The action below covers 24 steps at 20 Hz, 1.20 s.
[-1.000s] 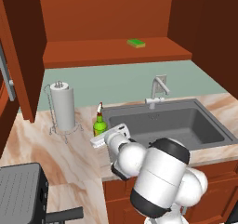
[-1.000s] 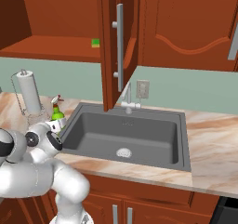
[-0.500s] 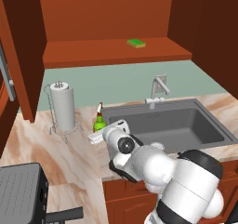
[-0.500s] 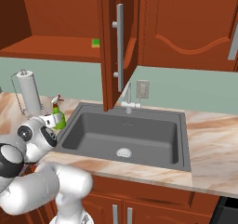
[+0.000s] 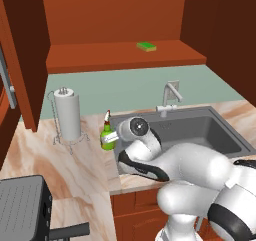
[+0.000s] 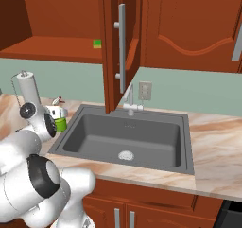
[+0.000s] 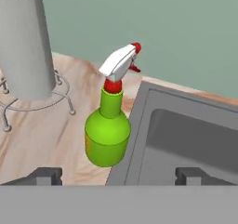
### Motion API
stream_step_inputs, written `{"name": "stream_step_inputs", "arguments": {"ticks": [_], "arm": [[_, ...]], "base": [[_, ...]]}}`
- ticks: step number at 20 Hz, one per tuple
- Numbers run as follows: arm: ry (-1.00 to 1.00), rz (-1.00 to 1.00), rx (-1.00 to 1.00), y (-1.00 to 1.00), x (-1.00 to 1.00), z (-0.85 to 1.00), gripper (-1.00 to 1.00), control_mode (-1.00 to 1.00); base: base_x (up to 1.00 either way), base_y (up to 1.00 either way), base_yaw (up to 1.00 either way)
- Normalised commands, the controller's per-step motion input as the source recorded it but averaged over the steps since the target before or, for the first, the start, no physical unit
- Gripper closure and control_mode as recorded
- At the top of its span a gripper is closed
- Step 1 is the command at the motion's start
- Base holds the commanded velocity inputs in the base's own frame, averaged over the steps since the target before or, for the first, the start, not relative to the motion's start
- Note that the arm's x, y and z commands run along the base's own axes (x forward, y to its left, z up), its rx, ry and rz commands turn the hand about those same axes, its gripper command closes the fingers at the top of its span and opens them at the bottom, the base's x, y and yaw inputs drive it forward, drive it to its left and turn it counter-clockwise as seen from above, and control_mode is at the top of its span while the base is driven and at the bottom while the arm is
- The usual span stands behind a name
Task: Locate and retrieve the spray and sponge from the cabinet. Place them next to the sink.
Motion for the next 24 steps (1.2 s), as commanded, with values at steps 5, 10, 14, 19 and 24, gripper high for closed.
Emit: {"name": "stream_step_inputs", "arguments": {"ticks": [5, 10, 14, 19, 24], "arm": [[0.41, -0.15, -0.04, -0.14, -0.09, 0.01, -1.00, -1.00], [0.35, -0.15, -0.03, -0.21, -0.30, 0.00, -1.00, -1.00], [0.28, -0.15, -0.02, -0.22, -0.40, 0.00, -1.00, -1.00], [0.04, -0.11, 0.00, -0.21, -0.56, 0.28, -1.00, -1.00], [-0.18, -0.11, 0.00, -0.15, -0.58, 0.39, -1.00, -1.00]], "base": [[0.00, 0.00, 0.00], [0.00, 0.00, 0.00], [0.00, 0.00, 0.00], [0.00, 0.00, 0.00], [0.00, 0.00, 0.00]]}}
